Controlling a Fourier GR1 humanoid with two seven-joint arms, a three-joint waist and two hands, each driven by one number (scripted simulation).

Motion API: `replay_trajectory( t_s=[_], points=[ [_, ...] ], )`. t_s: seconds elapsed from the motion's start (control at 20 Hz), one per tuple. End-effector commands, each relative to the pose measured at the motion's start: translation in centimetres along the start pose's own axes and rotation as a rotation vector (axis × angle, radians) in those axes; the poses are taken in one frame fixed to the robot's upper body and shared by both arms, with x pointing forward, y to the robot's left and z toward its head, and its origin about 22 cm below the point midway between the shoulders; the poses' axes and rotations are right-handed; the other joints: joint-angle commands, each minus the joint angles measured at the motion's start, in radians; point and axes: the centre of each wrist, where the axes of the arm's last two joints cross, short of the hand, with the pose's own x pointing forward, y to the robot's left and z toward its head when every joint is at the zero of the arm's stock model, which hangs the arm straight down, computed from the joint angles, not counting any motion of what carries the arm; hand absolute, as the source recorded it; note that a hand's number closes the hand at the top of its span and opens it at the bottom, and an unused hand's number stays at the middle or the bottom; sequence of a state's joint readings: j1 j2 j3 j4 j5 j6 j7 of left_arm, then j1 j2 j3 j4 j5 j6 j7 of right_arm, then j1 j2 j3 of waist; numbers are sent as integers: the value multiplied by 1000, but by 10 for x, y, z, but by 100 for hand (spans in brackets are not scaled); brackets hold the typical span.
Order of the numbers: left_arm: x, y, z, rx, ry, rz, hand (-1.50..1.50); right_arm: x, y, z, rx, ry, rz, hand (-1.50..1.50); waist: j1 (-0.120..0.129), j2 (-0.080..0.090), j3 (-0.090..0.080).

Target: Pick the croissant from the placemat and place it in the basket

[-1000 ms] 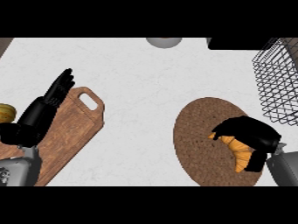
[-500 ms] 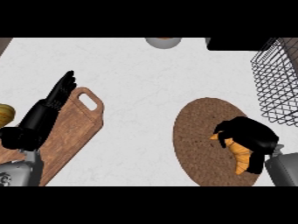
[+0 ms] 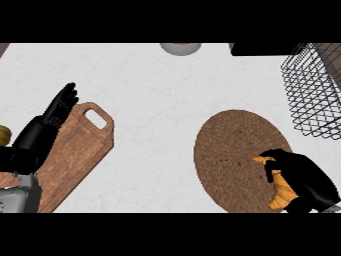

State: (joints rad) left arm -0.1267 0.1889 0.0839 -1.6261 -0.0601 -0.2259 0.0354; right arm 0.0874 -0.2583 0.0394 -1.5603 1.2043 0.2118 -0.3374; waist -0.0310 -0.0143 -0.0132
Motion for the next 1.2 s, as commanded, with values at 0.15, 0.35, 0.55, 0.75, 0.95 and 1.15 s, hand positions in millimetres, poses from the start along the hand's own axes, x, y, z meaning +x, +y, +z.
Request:
replay_trajectory(
  t_s=[0.15, 0.35, 0.55, 0.75, 0.95, 1.15],
  points=[
    [-4, 0, -1, -2, -14, 7, 0, 39, 2, 30, -114, 10, -327, 150, 7, 11, 12],
    [2, 3, -6, 16, 1, 7, 0, 58, -19, 54, -305, -110, -526, 150, -15, 5, 13],
    [6, -8, -8, -1, -13, 5, 0, 69, -60, 81, -485, -195, -636, 150, -8, 4, 13],
    [6, -8, -6, -6, -7, -5, 0, 80, -92, 134, -537, -127, -656, 150, 6, 9, 13],
    [10, -10, -2, -20, -28, 5, 0, 80, -119, 149, -581, -39, -675, 150, 21, 12, 12],
    [3, -22, 4, -49, -26, 5, 0, 74, -145, 140, -632, 28, -589, 150, 34, 13, 12]
  ],
)
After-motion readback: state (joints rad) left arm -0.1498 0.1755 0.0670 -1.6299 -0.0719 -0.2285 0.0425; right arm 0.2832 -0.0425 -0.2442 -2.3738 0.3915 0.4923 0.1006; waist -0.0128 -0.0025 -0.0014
